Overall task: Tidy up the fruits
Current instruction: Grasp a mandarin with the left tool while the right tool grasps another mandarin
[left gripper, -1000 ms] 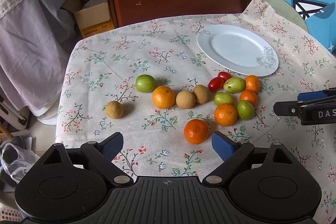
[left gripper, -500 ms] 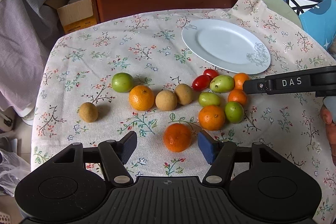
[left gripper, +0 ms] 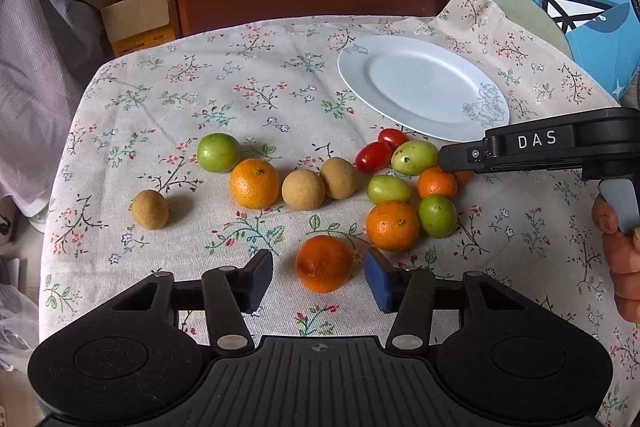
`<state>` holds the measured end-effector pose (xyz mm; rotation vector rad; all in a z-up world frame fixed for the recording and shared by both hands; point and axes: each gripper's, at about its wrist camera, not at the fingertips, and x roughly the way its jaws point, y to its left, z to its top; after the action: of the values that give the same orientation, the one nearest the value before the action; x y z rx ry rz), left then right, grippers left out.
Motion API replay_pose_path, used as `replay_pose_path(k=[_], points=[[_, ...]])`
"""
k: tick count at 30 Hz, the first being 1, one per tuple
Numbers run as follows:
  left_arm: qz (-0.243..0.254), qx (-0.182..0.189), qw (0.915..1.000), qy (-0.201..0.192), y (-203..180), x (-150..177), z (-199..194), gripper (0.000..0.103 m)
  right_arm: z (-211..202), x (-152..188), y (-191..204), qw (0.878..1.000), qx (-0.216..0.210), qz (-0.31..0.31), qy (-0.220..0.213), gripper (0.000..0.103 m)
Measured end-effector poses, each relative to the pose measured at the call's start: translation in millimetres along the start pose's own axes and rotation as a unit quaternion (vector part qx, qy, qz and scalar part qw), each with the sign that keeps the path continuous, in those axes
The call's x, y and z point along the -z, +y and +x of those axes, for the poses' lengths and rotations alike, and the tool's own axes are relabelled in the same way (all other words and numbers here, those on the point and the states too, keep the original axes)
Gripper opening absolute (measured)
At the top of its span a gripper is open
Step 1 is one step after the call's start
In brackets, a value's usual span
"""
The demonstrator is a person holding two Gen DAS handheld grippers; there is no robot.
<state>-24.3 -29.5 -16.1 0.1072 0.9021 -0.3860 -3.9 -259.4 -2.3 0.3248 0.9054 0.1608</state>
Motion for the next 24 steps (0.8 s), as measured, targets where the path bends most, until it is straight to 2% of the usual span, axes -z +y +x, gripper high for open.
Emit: replay_pose_path(k=[4, 12, 14, 24], points=[[-0.009, -0.001, 1.0, -0.004, 3.9, 0.1, -0.2, 0.041, -0.1, -0.5, -2.6, 1.0, -0.001, 0.002, 0.004, 0.031], [-0.016, 0.009, 0.9998, -0.003, 5.1, 2.1, 4.7, 0.04, 0.9, 0.4, -3.3, 1.0, -0.004, 0.006, 0.003, 0.033], [-0.016, 0.015, 0.9998, -0.002, 4.9, 2.6, 5.8, 0.03, 0.9, 0.5, -3.9, 1.0, -0.005, 0.009, 0.005, 0.03], [-0.007, 0.011, 0.9999, -0.002, 0.4, 4.0, 6.2, 0.031, -1.4, 0.3, -2.1, 1.0, 0.001, 0.005, 0.005, 0.029]])
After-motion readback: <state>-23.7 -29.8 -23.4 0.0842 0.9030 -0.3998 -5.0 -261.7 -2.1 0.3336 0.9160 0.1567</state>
